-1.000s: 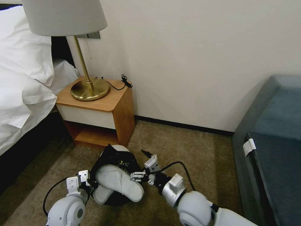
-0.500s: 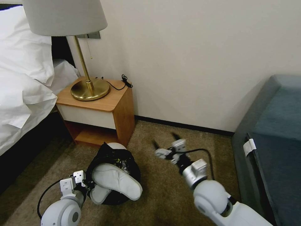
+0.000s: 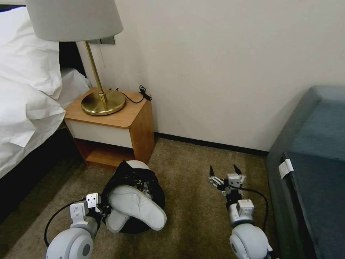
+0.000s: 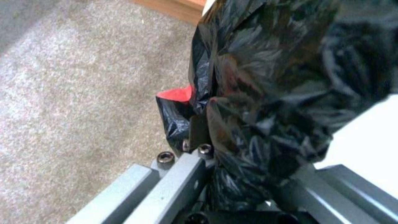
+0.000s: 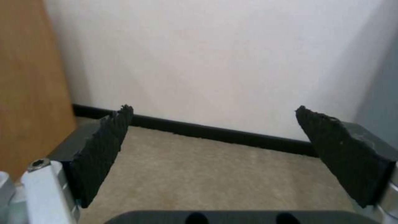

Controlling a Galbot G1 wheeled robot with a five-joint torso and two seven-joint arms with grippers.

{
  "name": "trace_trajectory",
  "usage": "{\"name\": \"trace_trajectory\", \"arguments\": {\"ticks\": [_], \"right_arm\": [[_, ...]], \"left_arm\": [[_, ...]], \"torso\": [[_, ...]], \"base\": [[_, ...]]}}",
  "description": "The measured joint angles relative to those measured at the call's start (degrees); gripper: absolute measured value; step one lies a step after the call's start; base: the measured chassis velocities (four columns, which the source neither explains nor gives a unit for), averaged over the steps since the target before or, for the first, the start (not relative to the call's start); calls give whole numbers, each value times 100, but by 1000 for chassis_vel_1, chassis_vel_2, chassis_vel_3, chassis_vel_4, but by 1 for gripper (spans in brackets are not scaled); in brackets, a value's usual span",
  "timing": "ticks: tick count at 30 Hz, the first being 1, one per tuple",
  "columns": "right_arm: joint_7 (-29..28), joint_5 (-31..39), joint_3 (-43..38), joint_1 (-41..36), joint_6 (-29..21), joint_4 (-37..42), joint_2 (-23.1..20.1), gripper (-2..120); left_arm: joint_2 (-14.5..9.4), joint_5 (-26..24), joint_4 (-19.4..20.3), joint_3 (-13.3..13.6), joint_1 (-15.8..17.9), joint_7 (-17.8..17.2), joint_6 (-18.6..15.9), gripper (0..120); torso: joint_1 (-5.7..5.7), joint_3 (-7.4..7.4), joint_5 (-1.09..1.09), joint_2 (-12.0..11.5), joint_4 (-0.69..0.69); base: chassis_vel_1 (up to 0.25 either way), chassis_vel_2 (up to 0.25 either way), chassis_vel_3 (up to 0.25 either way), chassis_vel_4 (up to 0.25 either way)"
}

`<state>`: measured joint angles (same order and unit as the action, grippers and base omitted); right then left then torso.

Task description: Pick up the trash bin, then pick up the garbage on the floor and place it into the trash bin.

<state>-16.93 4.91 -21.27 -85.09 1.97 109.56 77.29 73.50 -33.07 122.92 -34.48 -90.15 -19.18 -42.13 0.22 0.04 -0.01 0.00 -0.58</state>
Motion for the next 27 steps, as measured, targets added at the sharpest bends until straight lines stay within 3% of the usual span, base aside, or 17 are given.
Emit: {"name": "trace_trajectory", "arguments": {"ticks": [9, 27], "right_arm": [[83, -331, -202, -111, 300, -258, 632, 100], [139, -235, -331, -130, 271, -94, 454, 100]], "left_arm": [[14, 0, 88, 29, 25, 44, 1, 0], [92, 67, 148, 30, -12, 89, 0, 0]], "torso": [[0, 0, 0, 0, 0], [0, 0, 1, 0, 0]], "base": [[0, 0, 0, 0], [0, 0, 0, 0]]}}
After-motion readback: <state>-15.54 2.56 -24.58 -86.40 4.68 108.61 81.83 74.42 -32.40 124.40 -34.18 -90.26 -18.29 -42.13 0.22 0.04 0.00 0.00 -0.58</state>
